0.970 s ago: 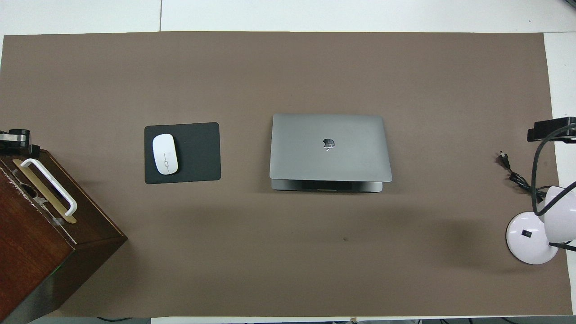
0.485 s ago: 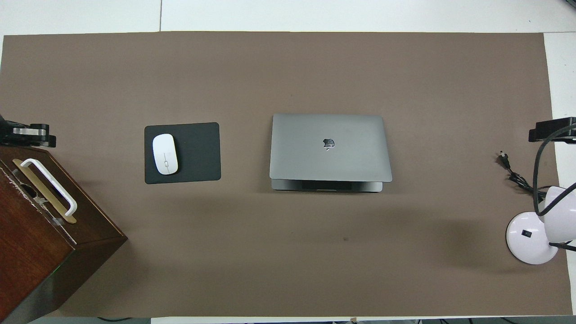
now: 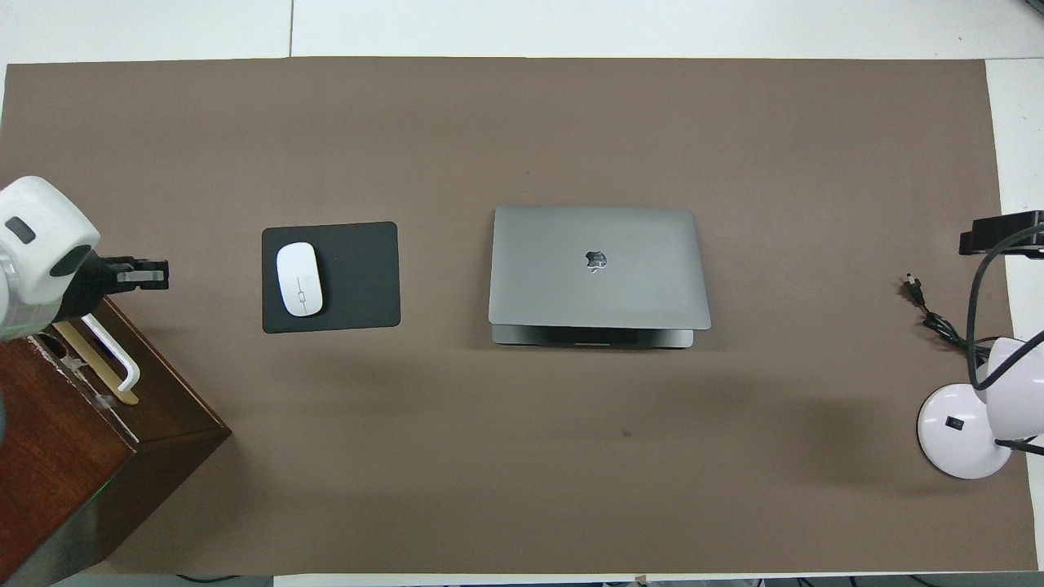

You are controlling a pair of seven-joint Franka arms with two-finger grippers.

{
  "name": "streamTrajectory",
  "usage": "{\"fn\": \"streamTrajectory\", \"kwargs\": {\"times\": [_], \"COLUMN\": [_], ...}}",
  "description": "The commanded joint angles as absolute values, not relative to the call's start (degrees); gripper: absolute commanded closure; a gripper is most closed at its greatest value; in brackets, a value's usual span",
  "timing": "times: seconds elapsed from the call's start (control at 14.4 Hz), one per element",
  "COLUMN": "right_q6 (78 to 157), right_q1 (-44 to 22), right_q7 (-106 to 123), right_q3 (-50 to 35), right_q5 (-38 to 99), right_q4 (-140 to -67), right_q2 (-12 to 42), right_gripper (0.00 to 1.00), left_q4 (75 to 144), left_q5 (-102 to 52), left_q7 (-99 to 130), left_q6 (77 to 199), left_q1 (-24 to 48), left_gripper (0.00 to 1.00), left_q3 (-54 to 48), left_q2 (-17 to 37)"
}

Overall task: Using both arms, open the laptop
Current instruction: 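Move the left gripper toward the laptop's near edge while the right gripper approaches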

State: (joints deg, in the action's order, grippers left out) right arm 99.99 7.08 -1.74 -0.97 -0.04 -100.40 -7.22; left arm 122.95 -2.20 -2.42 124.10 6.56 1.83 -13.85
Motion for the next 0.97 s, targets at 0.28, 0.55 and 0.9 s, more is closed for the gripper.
{"fn": "streamTrajectory", "kwargs": {"times": [0.28,0.55,0.9], "right_q6": [101.8,107.6,122.0], "right_q1": [7.6,7.3,8.3], "right_q7": [-0.5,1.2,7.6], "right_q3": [-1.1,-1.1,-1.0], "right_q5": [2.4,3.9,9.4], "right_q4": [-105.1,-109.3,-119.5], "right_q2": [-8.4,-8.3,-9.1], "right_gripper": [0.0,0.0,0.0], "left_q4": [137.8,144.6,150.1], "left_q5": [-1.5,-1.5,-1.5], "left_q7": [-2.9,-2.9,-2.9], "left_q6": [141.4,153.5,168.0], "left_q1": [12.3,15.1,18.4], "left_gripper": [1.0,1.0,1.0], "left_q3": [2.4,2.4,2.3], "left_q2": [-20.6,-20.1,-16.5]}}
